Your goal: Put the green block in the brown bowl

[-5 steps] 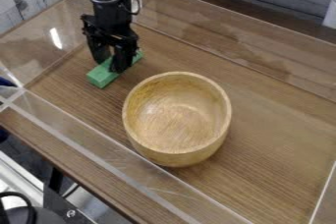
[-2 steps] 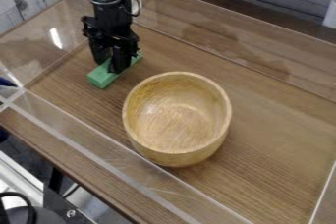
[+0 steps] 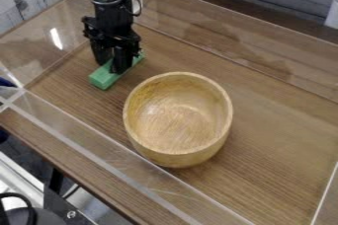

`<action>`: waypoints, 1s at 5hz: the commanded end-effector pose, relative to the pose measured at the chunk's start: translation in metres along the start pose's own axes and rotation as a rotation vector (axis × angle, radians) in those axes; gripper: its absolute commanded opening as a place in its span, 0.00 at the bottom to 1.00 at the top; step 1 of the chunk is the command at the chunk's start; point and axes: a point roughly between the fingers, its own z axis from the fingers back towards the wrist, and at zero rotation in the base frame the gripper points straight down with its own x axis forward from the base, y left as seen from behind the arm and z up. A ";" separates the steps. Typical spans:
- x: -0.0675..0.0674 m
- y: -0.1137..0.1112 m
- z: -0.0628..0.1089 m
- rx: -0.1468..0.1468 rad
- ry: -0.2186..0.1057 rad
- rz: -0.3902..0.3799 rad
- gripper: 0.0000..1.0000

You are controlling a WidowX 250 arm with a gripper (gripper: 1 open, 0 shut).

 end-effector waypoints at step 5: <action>0.006 -0.001 0.046 0.034 -0.104 0.018 0.00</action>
